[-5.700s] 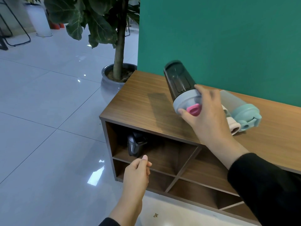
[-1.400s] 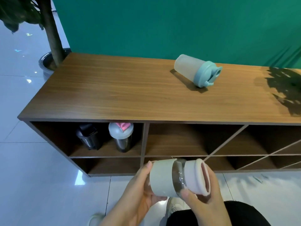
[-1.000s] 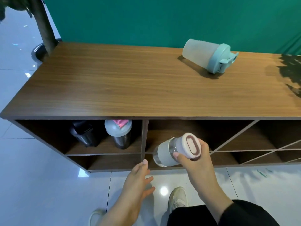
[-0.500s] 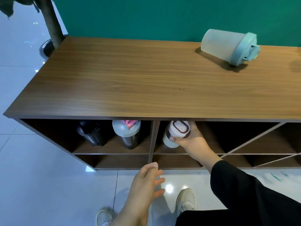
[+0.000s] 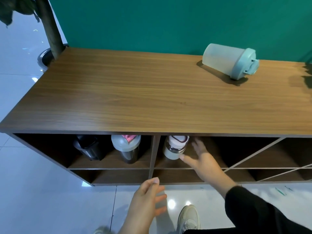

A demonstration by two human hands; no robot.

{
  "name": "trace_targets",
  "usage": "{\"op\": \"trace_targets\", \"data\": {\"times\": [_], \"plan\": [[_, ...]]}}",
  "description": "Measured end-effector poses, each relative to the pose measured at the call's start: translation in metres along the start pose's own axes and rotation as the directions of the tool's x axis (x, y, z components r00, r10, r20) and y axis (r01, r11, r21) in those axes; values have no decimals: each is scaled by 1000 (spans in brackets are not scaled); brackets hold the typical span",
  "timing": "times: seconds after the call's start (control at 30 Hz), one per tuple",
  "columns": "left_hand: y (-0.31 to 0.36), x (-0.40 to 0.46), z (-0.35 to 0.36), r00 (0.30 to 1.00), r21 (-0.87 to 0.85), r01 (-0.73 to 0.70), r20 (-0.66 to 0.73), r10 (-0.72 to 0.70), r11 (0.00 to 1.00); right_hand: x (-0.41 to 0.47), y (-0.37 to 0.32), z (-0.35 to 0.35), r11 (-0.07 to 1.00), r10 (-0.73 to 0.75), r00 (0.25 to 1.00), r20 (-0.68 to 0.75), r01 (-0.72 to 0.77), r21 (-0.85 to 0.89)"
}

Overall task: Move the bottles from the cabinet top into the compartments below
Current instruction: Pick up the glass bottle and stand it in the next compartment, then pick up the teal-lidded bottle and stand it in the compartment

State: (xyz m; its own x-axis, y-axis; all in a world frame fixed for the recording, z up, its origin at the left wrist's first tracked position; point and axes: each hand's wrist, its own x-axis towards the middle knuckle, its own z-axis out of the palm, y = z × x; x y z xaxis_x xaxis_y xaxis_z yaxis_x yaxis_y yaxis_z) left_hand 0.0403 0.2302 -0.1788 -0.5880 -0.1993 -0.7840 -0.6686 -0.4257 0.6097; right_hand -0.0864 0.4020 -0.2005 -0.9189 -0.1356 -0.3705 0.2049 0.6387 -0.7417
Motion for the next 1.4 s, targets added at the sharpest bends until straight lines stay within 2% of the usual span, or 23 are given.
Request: {"op": "trace_targets", "data": {"times": [0.07, 0.1, 0.17, 0.27, 0.37, 0.47, 0.53, 0.67, 0.8, 0.93, 1.03, 1.17, 1.23, 1.27, 1.33, 1.4], "plan": [[3, 0, 1, 1000, -1, -1, -1, 1, 1000, -35, 5, -16, 986, -6, 1000, 18, 9, -168], [4, 1, 2, 1000, 1, -3, -2, 3, 1000, -53, 5, -25, 973, -53, 999, -3, 51, -225], [6, 0, 4, 1000, 11, -11, -4, 11, 1000, -85, -7, -48, 957, -216, 970, -114, 187, -223], [6, 0, 6, 1000, 31, -22, -6, 22, 999, -109, -42, -88, 907, -418, 824, -381, 358, -220], [7, 0, 8, 1000, 42, -13, -9, 13, 999, -87, -74, -129, 883, -467, 701, -539, 404, -239], [6, -2, 9, 999, 85, -24, -24, 27, 996, -33, -102, -166, 919, -392, 698, -599, 329, -218], [4, -4, 8, 998, 114, -53, -40, 58, 992, 1, -121, -182, 940, -338, 732, -592, 291, -177], [2, -6, 7, 995, 142, -81, -48, 89, 986, 50, -146, -205, 965, -262, 832, -489, 233, -120], [2, -4, 5, 995, 162, -86, -42, 94, 983, 75, -147, -213, 974, -203, 901, -384, 147, -170], [1, 0, 7, 996, 176, -80, -29, 87, 981, 85, -145, -202, 956, -256, 851, -459, 150, -254], [-1, 1, 9, 995, 189, -93, -23, 99, 978, 77, -143, -189, 924, -350, 777, -523, 194, -331], [-2, -3, 8, 985, 170, -172, 15, 172, 970, 17, -145, -177, 859, -507, 638, -579, 432, -276], [1, -13, 8, 973, 93, -230, 52, 226, 969, -36, -143, -172, 787, -613, 603, -510, 523, -327], [3, -20, 8, 966, 43, -253, 72, 250, 966, -65, -139, -168, 754, -656, 609, -445, 556, -351], [9, -32, 8, 961, -84, -249, 103, 257, 965, -121, -126, -160, 698, -715, 633, -297, 617, -364], [14, -45, 3, 963, -224, -191, 148, 227, 956, -162, -103, -143, 677, -711, 687, -149, 612, -408]]}}
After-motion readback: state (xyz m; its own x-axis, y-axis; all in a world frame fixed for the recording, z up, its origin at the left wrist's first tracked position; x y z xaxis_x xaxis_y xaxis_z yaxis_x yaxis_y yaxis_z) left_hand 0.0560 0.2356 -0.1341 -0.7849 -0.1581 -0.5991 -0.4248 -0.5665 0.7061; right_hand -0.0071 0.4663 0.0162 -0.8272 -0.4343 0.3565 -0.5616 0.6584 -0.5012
